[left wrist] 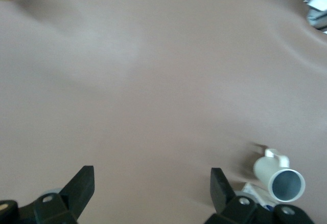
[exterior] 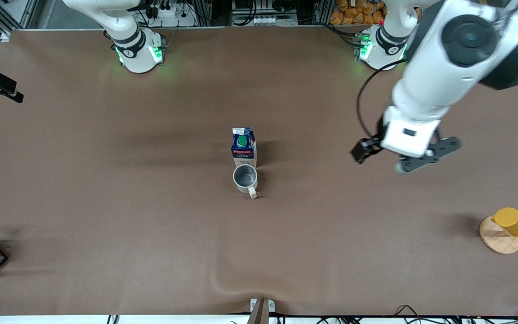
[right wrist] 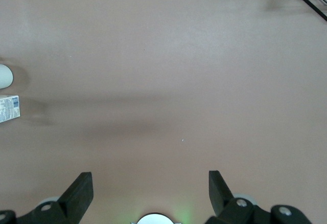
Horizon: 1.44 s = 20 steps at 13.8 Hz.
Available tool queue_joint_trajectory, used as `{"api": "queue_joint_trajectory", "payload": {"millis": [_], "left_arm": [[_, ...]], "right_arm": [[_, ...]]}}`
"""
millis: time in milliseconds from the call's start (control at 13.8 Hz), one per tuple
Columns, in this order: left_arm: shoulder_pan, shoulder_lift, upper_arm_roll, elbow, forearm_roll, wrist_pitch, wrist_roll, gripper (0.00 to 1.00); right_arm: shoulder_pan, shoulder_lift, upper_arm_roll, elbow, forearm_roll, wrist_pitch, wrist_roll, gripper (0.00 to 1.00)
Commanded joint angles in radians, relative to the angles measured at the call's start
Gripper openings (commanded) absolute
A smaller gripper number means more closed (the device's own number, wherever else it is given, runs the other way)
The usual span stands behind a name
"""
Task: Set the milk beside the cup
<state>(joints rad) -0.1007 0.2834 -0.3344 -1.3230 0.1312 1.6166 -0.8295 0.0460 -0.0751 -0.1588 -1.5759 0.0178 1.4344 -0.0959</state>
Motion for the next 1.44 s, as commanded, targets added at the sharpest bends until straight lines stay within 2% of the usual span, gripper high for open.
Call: {"api": "queue_joint_trajectory", "payload": {"millis": [0, 144, 289, 361, 578, 722, 1372], "left_arm": [[0.097, -0.078, -0.014, -0.05, -0.004, -0.041, 0.164, 1.0], [0.156, -0.163, 0.007, -0.135, -0.091, -0.04, 0.335, 1.0], [0.159, -0.28, 0.063, -0.269, -0.102, -0.032, 0.464, 1.0], [0.159, -0.312, 0.083, -0.301, -0.102, -0.029, 0.49, 1.0], [0.15, -0.329, 0.156, -0.309, -0.114, -0.064, 0.634, 1.0], [0.142, -0.329, 0.175, -0.303, -0.116, -0.073, 0.659, 1.0], [0.142, -0.351, 0.183, -0.297, -0.142, -0.095, 0.676, 1.0]], "right_arm": [[0.002, 0.006, -0.002, 0.022, -0.016, 0.003, 0.005, 1.0], [0.005, 0.008, -0.002, 0.02, -0.015, 0.009, 0.005, 1.0], [0.009, 0.008, -0.002, 0.022, -0.016, 0.009, 0.005, 1.0], [0.006, 0.008, -0.002, 0.02, -0.016, 0.009, 0.005, 1.0], [0.008, 0.008, -0.002, 0.02, -0.015, 0.005, 0.005, 1.0], [0.009, 0.008, -0.001, 0.02, -0.013, 0.006, 0.005, 1.0], [0.009, 0.008, -0.001, 0.02, -0.012, 0.006, 0.004, 1.0]]}}
